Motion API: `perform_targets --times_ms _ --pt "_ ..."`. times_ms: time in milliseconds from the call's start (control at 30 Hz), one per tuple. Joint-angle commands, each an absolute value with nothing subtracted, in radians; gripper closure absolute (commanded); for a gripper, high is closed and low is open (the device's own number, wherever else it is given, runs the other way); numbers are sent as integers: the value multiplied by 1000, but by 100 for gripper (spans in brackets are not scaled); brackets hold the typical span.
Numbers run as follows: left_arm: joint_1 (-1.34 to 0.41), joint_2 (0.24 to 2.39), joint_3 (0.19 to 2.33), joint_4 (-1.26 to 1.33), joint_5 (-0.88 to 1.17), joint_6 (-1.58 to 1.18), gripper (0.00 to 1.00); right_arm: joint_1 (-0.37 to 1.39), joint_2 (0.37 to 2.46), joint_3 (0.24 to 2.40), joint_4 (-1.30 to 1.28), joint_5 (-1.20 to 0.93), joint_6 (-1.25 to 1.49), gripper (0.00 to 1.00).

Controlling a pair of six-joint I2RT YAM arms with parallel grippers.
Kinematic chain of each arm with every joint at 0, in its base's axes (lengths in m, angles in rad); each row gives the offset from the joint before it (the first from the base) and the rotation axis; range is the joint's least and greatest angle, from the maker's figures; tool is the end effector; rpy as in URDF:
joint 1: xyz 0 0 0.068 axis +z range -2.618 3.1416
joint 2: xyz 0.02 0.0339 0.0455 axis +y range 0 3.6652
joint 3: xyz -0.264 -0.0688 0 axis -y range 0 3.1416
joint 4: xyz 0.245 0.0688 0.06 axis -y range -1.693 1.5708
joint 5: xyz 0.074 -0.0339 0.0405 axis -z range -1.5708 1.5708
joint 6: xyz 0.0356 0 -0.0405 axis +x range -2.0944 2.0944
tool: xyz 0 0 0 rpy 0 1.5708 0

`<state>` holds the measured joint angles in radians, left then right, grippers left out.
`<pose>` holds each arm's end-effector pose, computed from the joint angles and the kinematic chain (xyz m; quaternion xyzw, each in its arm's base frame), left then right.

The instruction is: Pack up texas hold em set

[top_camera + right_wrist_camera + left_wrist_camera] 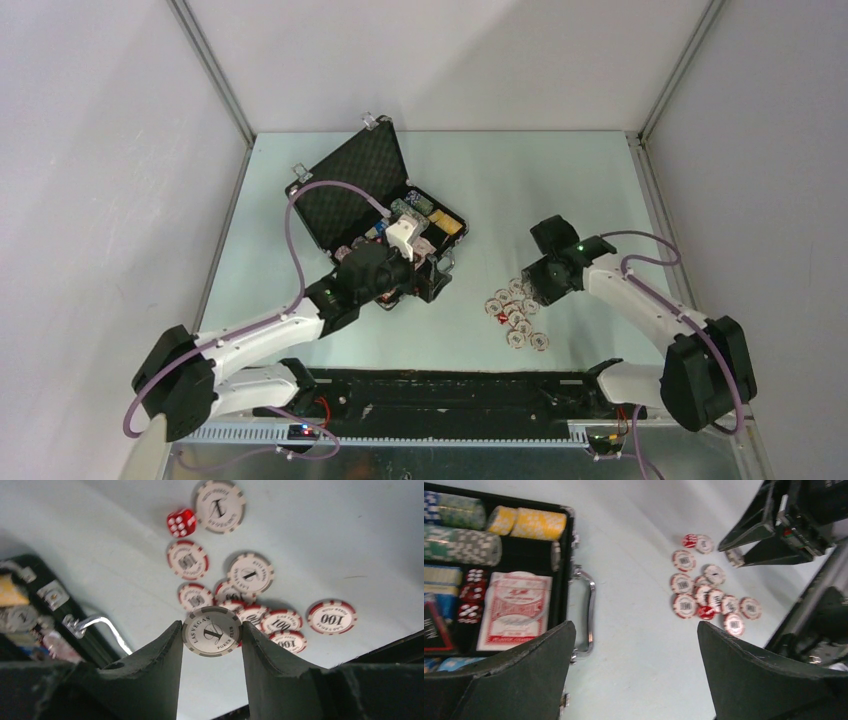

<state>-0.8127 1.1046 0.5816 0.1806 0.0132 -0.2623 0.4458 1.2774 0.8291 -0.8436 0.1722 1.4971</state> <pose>0.1693 -0.1795 0.2421 0.2257 0.7854 -0.2997 0.4923 0.2016 0.0896 0.2092 0.5054 0.8474 0.0663 0.1484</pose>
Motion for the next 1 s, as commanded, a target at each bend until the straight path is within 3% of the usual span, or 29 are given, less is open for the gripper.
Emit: perform_targets --times_ms 0,167,367,967 --pt "-808 1127 577 331 159 -407 0 458 1209 833 -785 89 1439 100" --pt "-833 1144 567 492 263 -623 1 502 1156 833 -713 16 1473 100" --pt "-860 1200 586 508 222 -776 14 533 1113 833 -642 -37 1510 100" --pt "-987 1285 747 230 29 -599 14 600 1052 833 -584 -119 1590 100"
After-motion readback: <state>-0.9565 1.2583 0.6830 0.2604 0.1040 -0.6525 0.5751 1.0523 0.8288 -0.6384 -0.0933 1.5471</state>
